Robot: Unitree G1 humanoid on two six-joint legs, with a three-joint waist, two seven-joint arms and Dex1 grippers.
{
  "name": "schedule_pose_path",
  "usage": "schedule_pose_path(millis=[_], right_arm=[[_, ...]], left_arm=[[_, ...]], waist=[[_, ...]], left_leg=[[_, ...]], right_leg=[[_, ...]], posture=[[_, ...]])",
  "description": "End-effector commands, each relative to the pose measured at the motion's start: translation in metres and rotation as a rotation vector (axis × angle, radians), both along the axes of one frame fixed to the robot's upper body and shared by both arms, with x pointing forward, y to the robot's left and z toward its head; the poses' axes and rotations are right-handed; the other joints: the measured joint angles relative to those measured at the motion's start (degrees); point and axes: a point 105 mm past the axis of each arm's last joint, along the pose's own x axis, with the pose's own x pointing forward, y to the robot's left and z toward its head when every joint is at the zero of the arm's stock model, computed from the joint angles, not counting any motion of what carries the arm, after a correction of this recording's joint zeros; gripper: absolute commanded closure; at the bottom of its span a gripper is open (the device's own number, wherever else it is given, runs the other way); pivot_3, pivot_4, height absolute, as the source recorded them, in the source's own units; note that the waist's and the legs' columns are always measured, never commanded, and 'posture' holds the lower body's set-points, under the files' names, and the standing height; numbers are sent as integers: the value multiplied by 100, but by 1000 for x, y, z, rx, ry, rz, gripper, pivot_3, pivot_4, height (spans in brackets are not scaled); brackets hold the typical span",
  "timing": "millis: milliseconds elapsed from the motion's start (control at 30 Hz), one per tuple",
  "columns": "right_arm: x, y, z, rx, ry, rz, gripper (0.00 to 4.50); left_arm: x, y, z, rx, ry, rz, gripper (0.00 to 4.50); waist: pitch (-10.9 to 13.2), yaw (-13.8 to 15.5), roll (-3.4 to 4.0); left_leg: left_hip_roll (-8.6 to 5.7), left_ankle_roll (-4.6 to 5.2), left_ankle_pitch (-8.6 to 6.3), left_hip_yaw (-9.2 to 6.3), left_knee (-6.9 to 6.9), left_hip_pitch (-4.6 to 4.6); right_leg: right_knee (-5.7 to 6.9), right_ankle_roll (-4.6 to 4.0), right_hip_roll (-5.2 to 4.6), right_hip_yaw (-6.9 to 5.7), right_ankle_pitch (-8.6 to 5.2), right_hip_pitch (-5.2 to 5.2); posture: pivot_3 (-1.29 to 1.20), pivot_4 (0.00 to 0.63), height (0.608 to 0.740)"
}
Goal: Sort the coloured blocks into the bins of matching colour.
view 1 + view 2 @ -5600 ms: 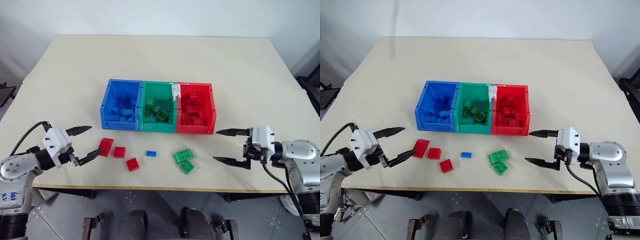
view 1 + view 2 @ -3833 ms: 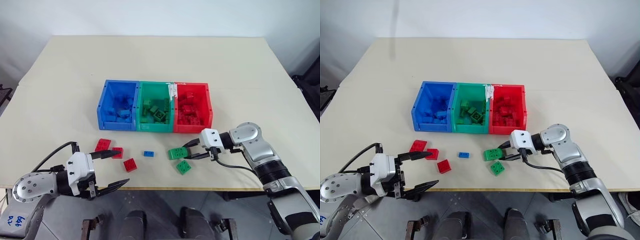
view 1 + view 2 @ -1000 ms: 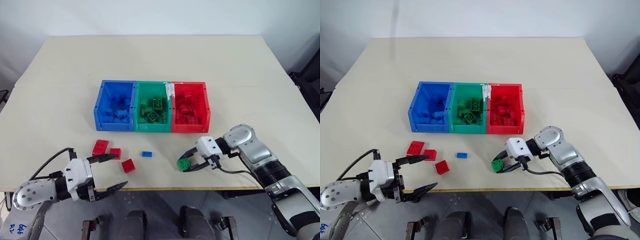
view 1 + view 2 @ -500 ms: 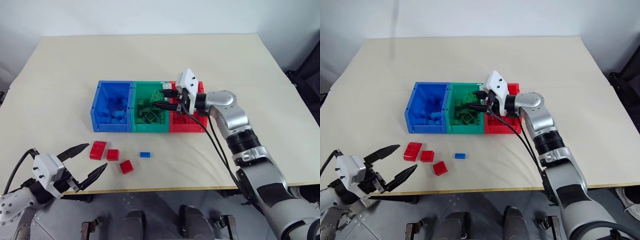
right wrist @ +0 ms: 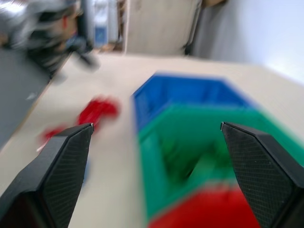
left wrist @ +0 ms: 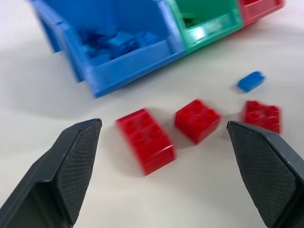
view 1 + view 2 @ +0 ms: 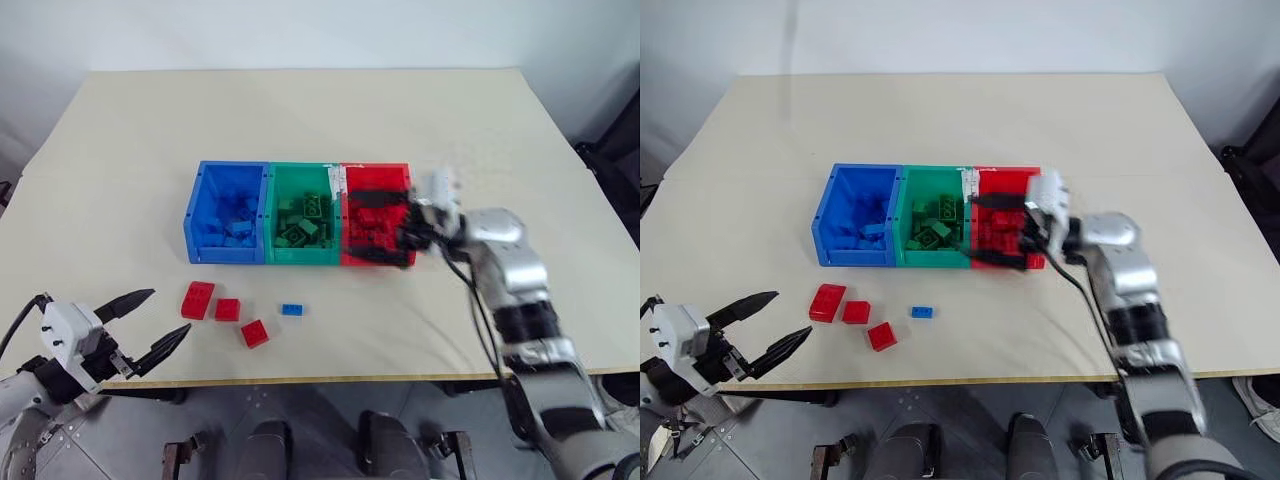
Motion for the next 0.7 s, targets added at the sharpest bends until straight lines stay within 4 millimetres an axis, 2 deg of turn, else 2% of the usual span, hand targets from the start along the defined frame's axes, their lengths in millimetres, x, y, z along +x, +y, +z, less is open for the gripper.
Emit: schedule_pose_path(millis=[33, 67, 100, 200, 333, 433, 700], right_arm=[[-16, -22, -7, -24, -55, 4, 33], [-17, -25, -10, -26, -44, -10, 33], [-21, -37, -18, -39, -17, -44, 33], [-28, -56, -30, -58, 46, -116, 33], [-35, -53, -31, -50, 80, -126, 33], [-46, -50, -36, -70, 122, -109, 33], [-54, -42, -36, -58, 107, -138, 33]], left_arm=[[2, 6, 7, 22, -20, -11, 0], [3, 7, 7, 27, -20, -16, 0], [5, -2, 10, 36, -18, -71, 0], [8, -45, 20, 21, 49, -299, 0], [15, -87, 20, 160, 136, -483, 0], [32, -113, 18, 267, 189, -534, 0], [74, -154, 2, 479, 243, -560, 0]], waist=[[0, -4, 0], [0, -31, 0], [0, -59, 1], [0, -30, -1], [1, -25, 0], [1, -8, 1], [1, 110, 1]], left_leg=[[0, 0, 0, 3, 1, 2], [1, 0, 0, 4, 1, 3], [2, -1, 0, 9, 1, 6], [7, -2, 1, 11, 4, 9], [5, -4, 2, 11, 11, 13], [5, -6, 4, 7, 8, 14], [0, -7, 4, 12, 13, 12]], right_leg=[[1, 0, 0, 0, 0, 1], [1, 0, 0, 0, 0, 2], [3, 1, 0, 3, 0, 2], [8, 1, 0, 3, 1, 2], [11, 4, -2, 9, 2, 8], [13, 3, 0, 8, 2, 7], [16, 5, 2, 9, 2, 5]], posture=[[0, 150, 740], [0, 150, 740], [0, 150, 740], [0, 150, 740], [0, 150, 740], [0, 150, 740], [0, 150, 740]])
